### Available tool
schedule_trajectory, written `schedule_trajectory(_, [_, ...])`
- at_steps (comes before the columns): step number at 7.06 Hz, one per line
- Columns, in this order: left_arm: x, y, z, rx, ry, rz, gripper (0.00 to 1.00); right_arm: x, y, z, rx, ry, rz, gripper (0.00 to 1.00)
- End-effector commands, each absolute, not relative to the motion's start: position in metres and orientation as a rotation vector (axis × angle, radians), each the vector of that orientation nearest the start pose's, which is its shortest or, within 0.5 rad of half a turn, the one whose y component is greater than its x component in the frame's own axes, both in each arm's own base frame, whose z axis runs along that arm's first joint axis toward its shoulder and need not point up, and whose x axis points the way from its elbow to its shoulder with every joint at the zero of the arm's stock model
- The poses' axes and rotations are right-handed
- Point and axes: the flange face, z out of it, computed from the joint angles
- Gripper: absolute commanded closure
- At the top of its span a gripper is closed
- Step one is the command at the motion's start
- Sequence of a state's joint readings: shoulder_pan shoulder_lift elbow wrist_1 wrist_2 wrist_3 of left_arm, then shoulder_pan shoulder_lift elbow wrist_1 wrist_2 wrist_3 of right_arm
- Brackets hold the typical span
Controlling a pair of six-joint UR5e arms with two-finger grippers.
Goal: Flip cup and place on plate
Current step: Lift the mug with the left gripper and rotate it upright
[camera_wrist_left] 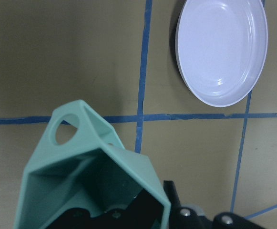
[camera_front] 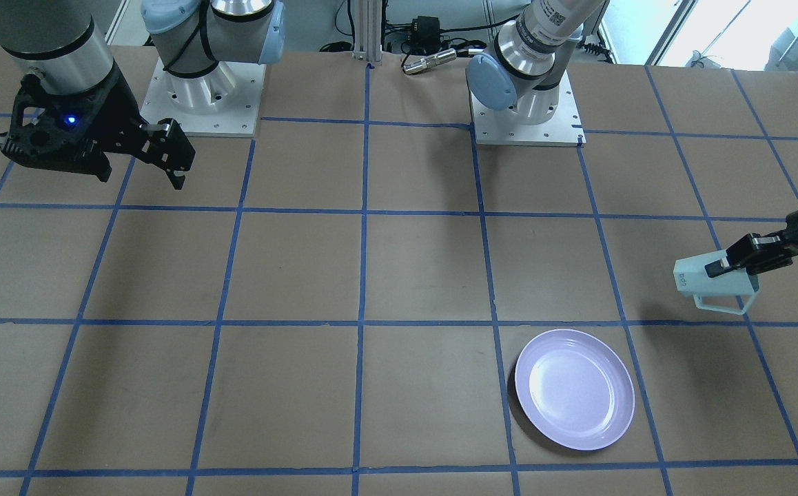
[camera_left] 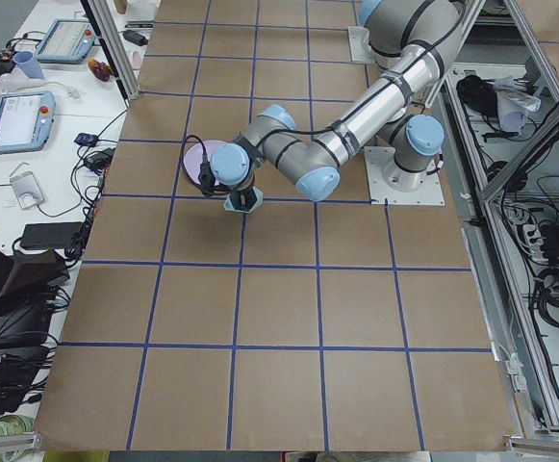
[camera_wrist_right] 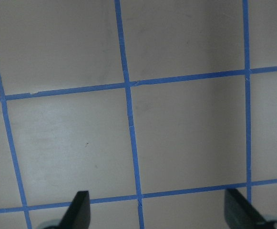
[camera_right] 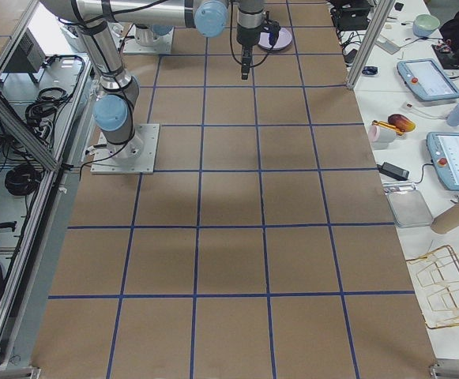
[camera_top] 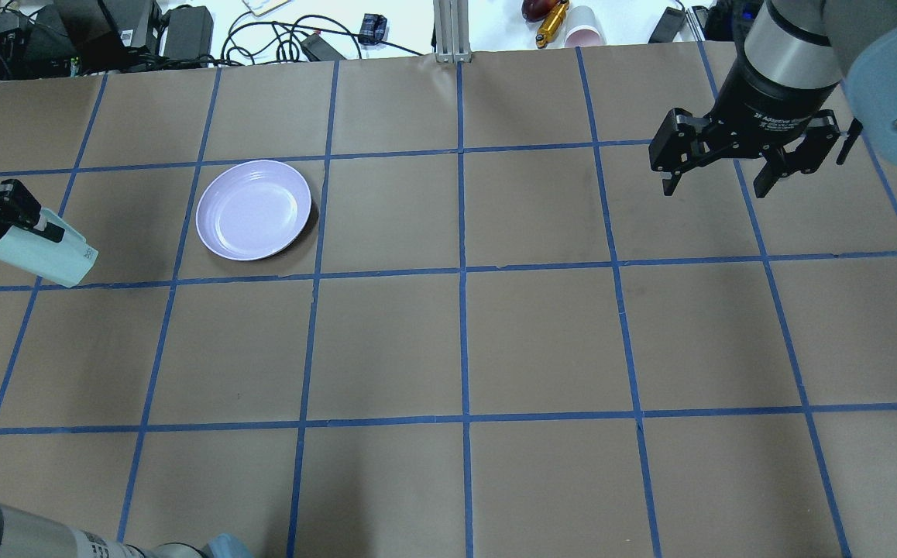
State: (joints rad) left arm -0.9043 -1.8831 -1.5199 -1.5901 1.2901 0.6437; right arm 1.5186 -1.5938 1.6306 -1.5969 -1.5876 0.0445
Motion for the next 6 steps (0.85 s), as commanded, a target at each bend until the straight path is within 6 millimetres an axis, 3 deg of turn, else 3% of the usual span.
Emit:
schedule_trajectory(1, [0.169, -0.590, 0.365, -0.011, 3.375, 0.054, 1.00, 0.106, -0.487, 0.472, 0.152, 3.155, 0.017, 0.00])
schedule_trajectory(3, [0.089, -0.618, 0.373, 0.071, 3.246, -0.012, 1.00, 0.107, -0.487, 0.472, 0.152, 3.153, 0.017, 0.00])
schedule_trajectory(5, [0.035, -0.634, 0.371, 0.237, 3.121, -0.096, 1.00, 0.106, -0.487, 0.472, 0.152, 3.155, 0.017, 0.00])
schedule_trajectory(6, [-0.001, -0.637, 0.364, 0.318, 3.107, -0.138, 1.00, 0.106, -0.487, 0.472, 0.152, 3.155, 0.017, 0.00])
